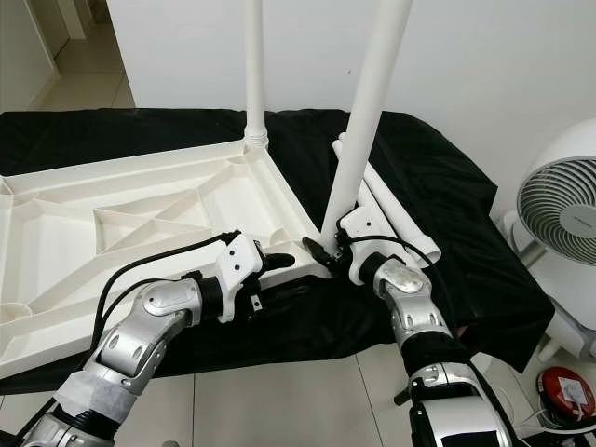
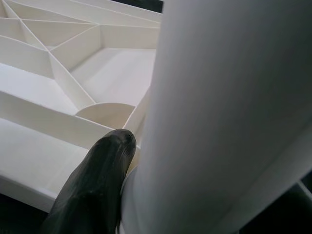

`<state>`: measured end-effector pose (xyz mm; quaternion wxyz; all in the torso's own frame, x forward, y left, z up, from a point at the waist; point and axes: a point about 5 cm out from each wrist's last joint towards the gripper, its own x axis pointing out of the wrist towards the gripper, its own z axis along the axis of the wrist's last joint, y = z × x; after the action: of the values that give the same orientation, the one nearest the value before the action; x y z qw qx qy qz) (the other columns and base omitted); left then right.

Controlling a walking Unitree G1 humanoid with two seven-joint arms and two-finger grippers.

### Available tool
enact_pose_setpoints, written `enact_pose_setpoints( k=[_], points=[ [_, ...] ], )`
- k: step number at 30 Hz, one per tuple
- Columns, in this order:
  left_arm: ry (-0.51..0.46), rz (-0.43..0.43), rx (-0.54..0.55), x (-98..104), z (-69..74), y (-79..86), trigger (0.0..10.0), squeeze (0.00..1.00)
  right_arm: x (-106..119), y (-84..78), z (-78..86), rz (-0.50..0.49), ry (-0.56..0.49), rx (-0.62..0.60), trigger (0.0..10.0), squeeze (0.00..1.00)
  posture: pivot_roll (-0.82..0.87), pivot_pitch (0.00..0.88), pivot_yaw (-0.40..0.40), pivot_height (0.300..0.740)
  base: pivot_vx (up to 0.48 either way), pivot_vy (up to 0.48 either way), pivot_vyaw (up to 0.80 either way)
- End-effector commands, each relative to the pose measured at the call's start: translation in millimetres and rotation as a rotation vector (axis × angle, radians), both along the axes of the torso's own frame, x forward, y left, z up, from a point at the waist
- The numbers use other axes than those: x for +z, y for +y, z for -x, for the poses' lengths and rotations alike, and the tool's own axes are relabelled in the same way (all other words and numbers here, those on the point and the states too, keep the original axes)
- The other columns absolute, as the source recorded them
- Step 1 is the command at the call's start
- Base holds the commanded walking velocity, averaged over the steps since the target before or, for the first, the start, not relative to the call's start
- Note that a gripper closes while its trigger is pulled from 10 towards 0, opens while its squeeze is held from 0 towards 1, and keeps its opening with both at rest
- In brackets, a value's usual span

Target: Building children table

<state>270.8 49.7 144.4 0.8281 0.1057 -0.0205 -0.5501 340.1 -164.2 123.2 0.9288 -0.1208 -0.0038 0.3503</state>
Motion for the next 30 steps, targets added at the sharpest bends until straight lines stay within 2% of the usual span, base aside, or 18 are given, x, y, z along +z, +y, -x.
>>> enact_pose_setpoints(
  k=[1, 2, 4, 5, 10, 14, 18, 21, 23, 30],
  points=[
    [-0.005, -0.007, 0.011, -2.0, 1.5, -1.5, 10.0, 0.00, -5.1, 0.3, 1.3, 0.012, 0.022, 0.029, 0.0, 0.00, -0.06, 0.000, -0.041, 0.740, 0.000, 0.000, 0.00],
    [-0.005, -0.007, 0.009, -2.3, 2.1, -1.8, 10.0, 0.00, -6.3, 1.2, 1.8, -0.004, 0.031, 0.026, 7.8, 0.00, -0.06, 0.000, -0.042, 0.740, 0.000, 0.000, 0.00],
    [-0.005, -0.008, 0.007, -2.6, 2.5, -2.0, 10.0, 0.00, -7.1, 1.8, 2.1, -0.016, 0.038, 0.023, 7.8, 0.00, -0.06, 0.000, -0.042, 0.740, 0.000, 0.000, 0.00],
    [-0.005, -0.009, 0.006, -2.9, 3.0, -2.2, 10.0, 0.00, -7.9, 3.0, 3.1, -0.026, 0.039, 0.019, 10.0, 0.00, -0.06, 0.000, -0.042, 0.740, 0.000, 0.000, 0.00],
    [-0.003, -0.010, 0.004, -3.4, 3.6, -3.4, 10.0, 0.00, -12.4, 7.7, 8.2, -0.070, 0.046, 0.003, 10.0, 0.00, -0.06, 0.000, -0.046, 0.740, 0.000, 0.000, 0.00],
    [-0.004, -0.010, 0.006, -3.4, 2.7, -3.5, 10.0, 0.00, -19.6, 5.8, 9.4, -0.070, 0.038, -0.153, 10.0, 0.00, -0.06, 0.000, -0.044, 0.740, 0.000, 0.000, 0.00],
    [-0.005, -0.010, 0.005, -3.1, 2.6, -3.5, 10.0, 0.00, -19.3, 7.4, 9.4, -0.084, 0.019, -0.233, 10.0, 0.00, -0.06, 0.000, -0.045, 0.740, 0.000, 0.000, 0.00],
    [-0.005, -0.011, 0.005, -3.1, 2.4, -3.3, 10.0, 0.00, -17.8, 12.5, 10.9, -0.133, 0.016, -0.281, 10.0, 0.00, -0.07, 0.000, -0.041, 0.740, 0.000, 0.000, 0.00],
    [-0.002, -0.011, 0.002, -3.2, 2.8, -3.2, 10.0, 0.00, -17.4, 21.6, 15.1, -0.170, 0.013, -0.343, 10.0, 0.00, -0.07, 0.000, -0.038, 0.740, 0.000, 0.000, 0.00],
    [0.003, -0.012, -0.001, -3.4, 3.4, -3.4, 10.0, 0.00, -14.7, 31.9, 22.8, -0.212, 0.008, -0.466, 10.0, 0.00, -0.07, 0.000, -0.035, 0.740, 0.000, 0.000, 0.00]
  ],
)
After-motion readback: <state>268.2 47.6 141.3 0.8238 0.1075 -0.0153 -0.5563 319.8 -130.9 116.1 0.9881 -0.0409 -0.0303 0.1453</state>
